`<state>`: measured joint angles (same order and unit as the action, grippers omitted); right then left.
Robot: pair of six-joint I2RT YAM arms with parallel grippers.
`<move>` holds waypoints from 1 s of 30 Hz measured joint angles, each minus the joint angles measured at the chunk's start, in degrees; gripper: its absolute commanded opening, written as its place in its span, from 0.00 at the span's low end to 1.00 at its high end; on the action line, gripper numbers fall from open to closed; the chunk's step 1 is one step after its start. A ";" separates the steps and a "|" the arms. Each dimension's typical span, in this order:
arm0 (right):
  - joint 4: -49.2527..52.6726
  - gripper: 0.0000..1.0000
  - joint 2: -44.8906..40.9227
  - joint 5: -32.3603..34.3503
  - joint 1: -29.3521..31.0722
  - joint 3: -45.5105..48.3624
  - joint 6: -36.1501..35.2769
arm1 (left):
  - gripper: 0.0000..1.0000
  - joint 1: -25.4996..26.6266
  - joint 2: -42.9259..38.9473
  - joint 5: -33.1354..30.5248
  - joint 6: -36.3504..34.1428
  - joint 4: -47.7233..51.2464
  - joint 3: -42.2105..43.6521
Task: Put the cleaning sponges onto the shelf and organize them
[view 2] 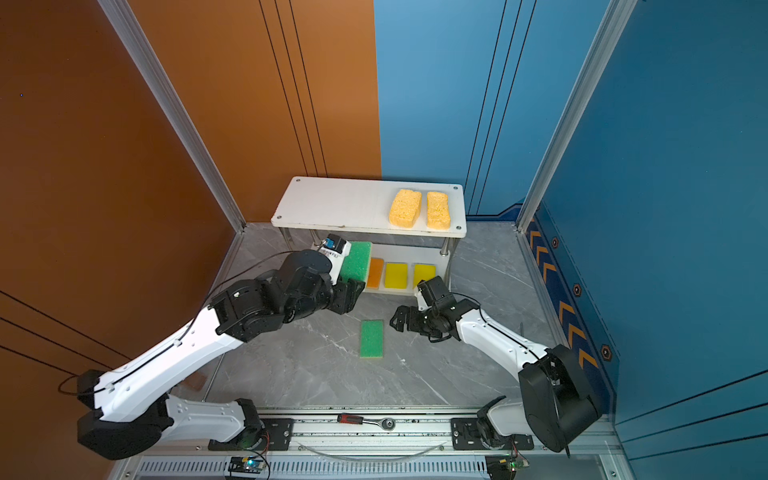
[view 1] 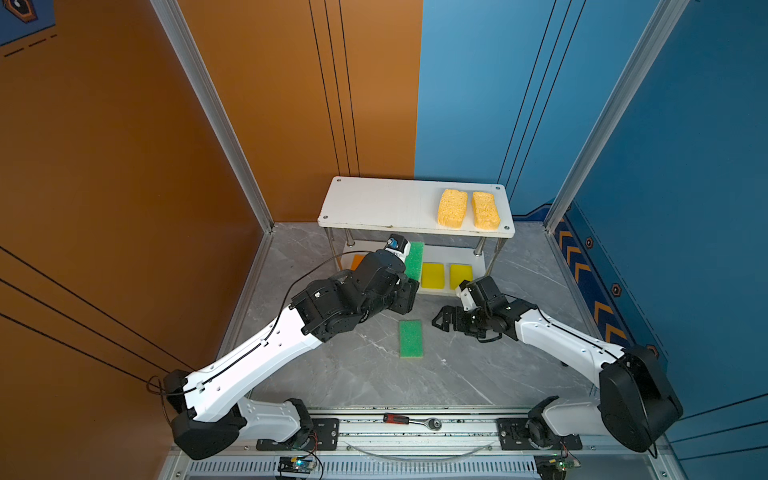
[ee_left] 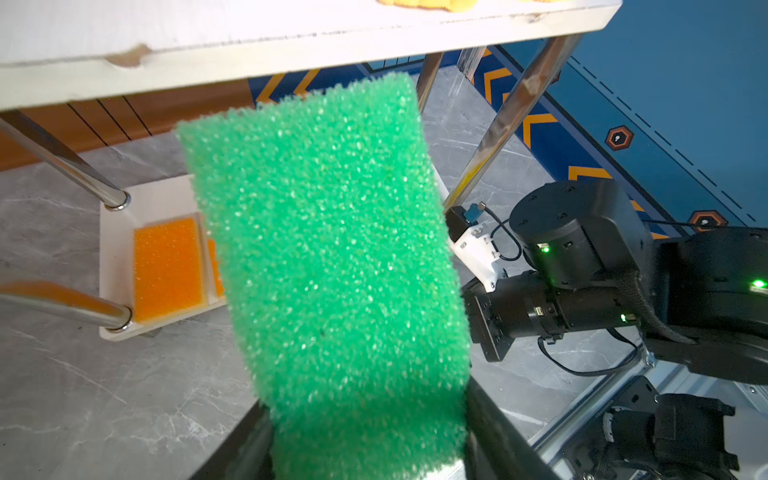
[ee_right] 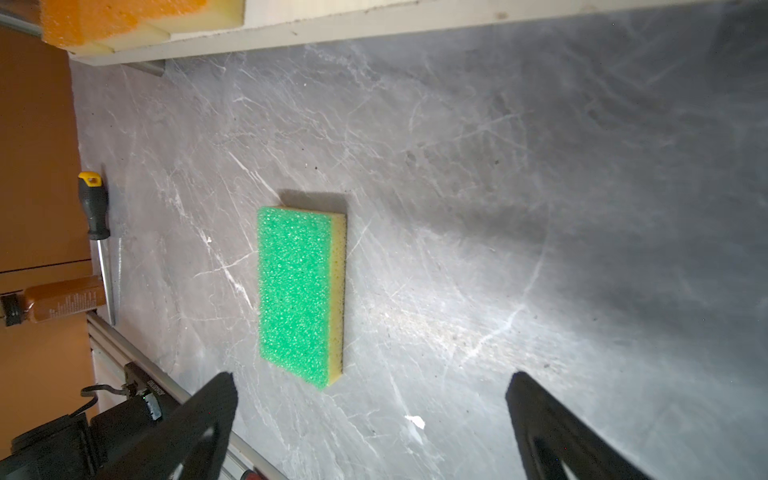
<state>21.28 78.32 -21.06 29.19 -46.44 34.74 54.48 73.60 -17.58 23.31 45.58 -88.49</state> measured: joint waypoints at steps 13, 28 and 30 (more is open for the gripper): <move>-1.51 1.00 -3.93 -4.39 -0.83 0.42 0.09 | 0.62 -1.38 4.07 -3.93 -6.23 0.98 -12.11; -2.89 1.00 -7.26 -5.97 -1.51 2.14 0.57 | 0.63 -7.15 15.23 -3.21 -12.28 1.01 -27.65; -2.89 1.00 -7.26 -5.95 -1.51 2.16 0.74 | 0.63 -8.31 17.03 -2.75 -13.00 1.03 -29.49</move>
<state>18.39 71.07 -27.00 27.68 -44.27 35.48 46.17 90.63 -20.34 10.31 46.61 -117.97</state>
